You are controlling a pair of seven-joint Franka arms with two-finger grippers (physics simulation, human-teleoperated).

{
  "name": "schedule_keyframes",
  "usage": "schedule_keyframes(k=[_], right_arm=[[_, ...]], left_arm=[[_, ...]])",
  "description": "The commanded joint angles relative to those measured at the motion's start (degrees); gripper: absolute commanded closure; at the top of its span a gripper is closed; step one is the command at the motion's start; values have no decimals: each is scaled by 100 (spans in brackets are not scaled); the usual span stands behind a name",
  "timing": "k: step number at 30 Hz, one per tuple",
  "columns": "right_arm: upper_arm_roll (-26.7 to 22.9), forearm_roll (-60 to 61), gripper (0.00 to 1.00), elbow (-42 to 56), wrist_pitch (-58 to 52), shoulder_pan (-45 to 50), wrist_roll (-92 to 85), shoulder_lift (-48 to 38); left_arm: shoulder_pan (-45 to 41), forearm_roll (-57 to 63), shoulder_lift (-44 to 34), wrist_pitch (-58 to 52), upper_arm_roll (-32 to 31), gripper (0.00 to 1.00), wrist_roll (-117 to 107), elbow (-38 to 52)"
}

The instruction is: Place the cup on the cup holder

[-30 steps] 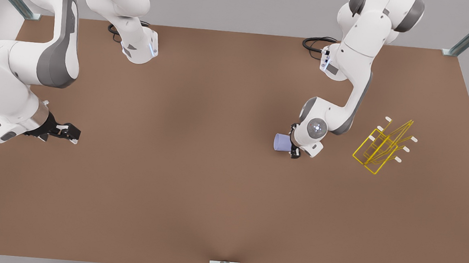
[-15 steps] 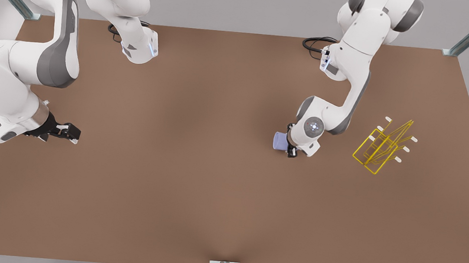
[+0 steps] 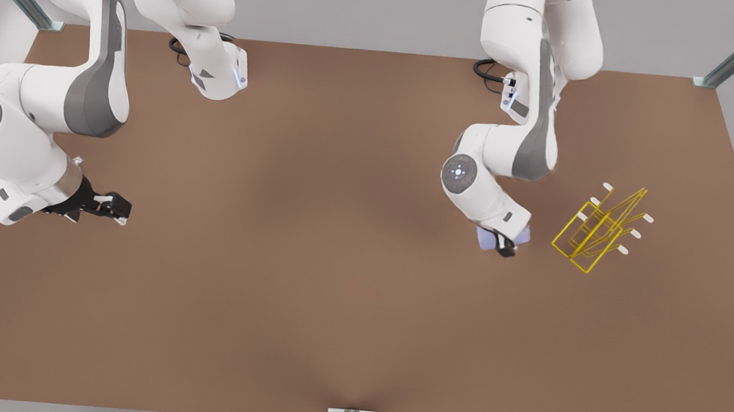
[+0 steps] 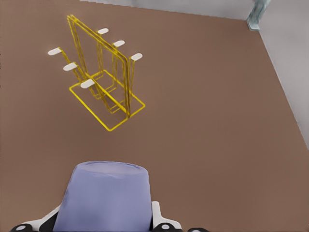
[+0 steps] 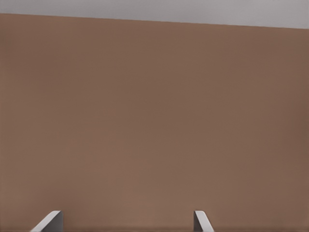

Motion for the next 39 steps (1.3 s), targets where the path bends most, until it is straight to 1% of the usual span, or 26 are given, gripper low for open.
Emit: schedule_keyframes(k=[1, 3, 4, 5, 9, 10, 12, 13, 14, 16, 18, 22, 25, 31, 37, 39], right_arm=[[0, -6, 0, 2, 7, 3, -65, 51], [0, 21, 0, 11, 7, 3, -56, 130], [0, 30, 0, 11, 7, 3, -38, 130], [0, 30, 0, 11, 7, -6, -38, 130], [0, 108, 0, 11, 103, -41, -38, 148], [0, 214, 0, 11, 103, -50, -73, 148], [0, 223, 0, 11, 103, -24, -65, 148], [0, 223, 0, 11, 103, -24, -73, 148], [0, 223, 0, 11, 103, -41, -73, 148], [-9, 214, 0, 11, 103, -24, -73, 148], [0, 214, 0, 2, 103, -33, -73, 148], [0, 214, 0, 2, 95, -24, -73, 148], [0, 214, 0, 2, 95, -15, -73, 148], [0, 223, 0, 2, 95, -24, -73, 148], [0, 223, 0, 11, 95, 3, -38, 148], [0, 223, 0, 11, 95, 3, -56, 148]], left_arm=[[-380, 132, 259, -596, 432, 36, 424, -116], [-398, 562, 470, -605, 476, 36, 679, -230], [-494, 1002, 637, -596, 494, 36, 723, -336], [-749, 1328, 716, -579, 713, 36, 785, -591], [-1074, 1916, 1015, -517, 872, 36, 1233, -1162], [-1276, 1995, 1042, -403, 1056, 36, 1312, -1408], [-1277, 2320, 1217, -95, 1056, 36, 1321, -1803], [-1215, 2558, 1296, -8, 1056, 36, 1312, -1857], [-1189, 2558, 1525, 265, 1048, 36, 1304, -1988], [-1092, 2480, 1613, 432, 1021, 36, 1207, -1997], [-1004, 2471, 1613, 687, 837, 36, 873, -2226], [-987, 2479, 1701, 1091, 828, 36, 583, -2445], [-829, 2514, 1701, 1232, 582, 36, 161, -2507], [-811, 2550, 1745, 1654, 582, 36, -67, -2928], [-872, 2602, 1868, 1724, 652, 36, -340, -3034], [-864, 2594, 1772, 2110, 679, 36, -946, -3061]])
